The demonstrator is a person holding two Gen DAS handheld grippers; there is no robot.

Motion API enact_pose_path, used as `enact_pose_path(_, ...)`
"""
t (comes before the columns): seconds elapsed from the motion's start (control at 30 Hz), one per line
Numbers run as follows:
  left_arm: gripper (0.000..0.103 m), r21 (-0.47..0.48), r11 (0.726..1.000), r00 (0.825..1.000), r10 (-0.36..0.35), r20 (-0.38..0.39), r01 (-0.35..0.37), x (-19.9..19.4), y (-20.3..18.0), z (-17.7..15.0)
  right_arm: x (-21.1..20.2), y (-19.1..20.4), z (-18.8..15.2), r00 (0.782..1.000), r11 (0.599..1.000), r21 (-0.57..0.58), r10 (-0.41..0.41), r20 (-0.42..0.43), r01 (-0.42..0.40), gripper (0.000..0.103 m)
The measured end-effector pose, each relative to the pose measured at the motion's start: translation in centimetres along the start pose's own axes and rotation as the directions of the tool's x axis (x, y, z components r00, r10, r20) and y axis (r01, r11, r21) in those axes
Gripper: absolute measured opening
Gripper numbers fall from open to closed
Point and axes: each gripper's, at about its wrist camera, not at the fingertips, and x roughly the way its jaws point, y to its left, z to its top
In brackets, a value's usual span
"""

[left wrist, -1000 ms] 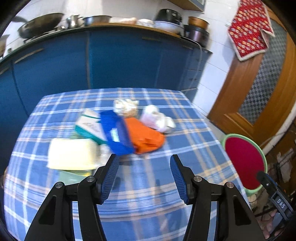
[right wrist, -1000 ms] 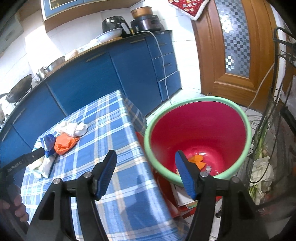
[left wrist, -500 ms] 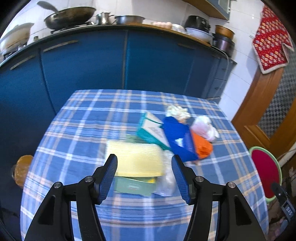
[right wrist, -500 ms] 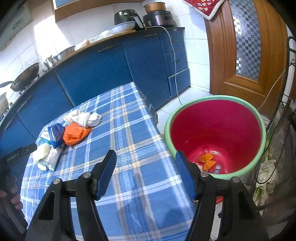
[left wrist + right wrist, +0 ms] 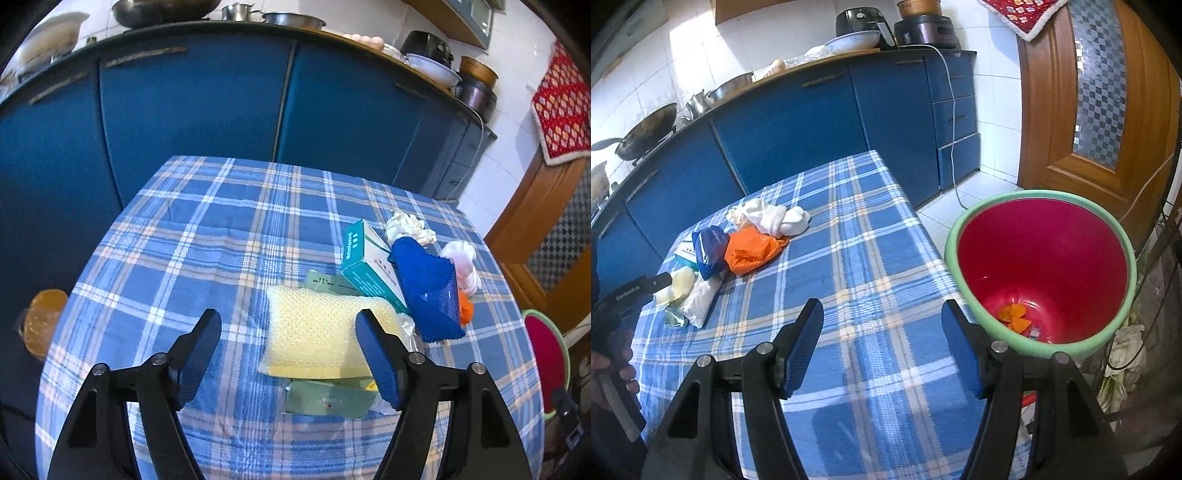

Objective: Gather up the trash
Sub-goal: 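Grasp the yellow sponge with the left tool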

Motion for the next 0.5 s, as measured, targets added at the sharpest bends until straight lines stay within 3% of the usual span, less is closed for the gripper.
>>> enact_pose_path(0.33,0.077,-0.085,0.989,0.993,-0.119,-0.016,0.118,1.2,1.0,-0.1,1.2,2.3,-0.2,1.0,0.999,-0.045,0.013,-0.026,-0.014,0.067)
enact_pose_path(0.5,0.05,-0.124,0.971,0.977,-0.21,-0.021,0.206,1.3,1.4,-0.1,1.5,3.3,-0.2,0.999,0.997,-0.07,0.021,-0.033,-0.023,0.067)
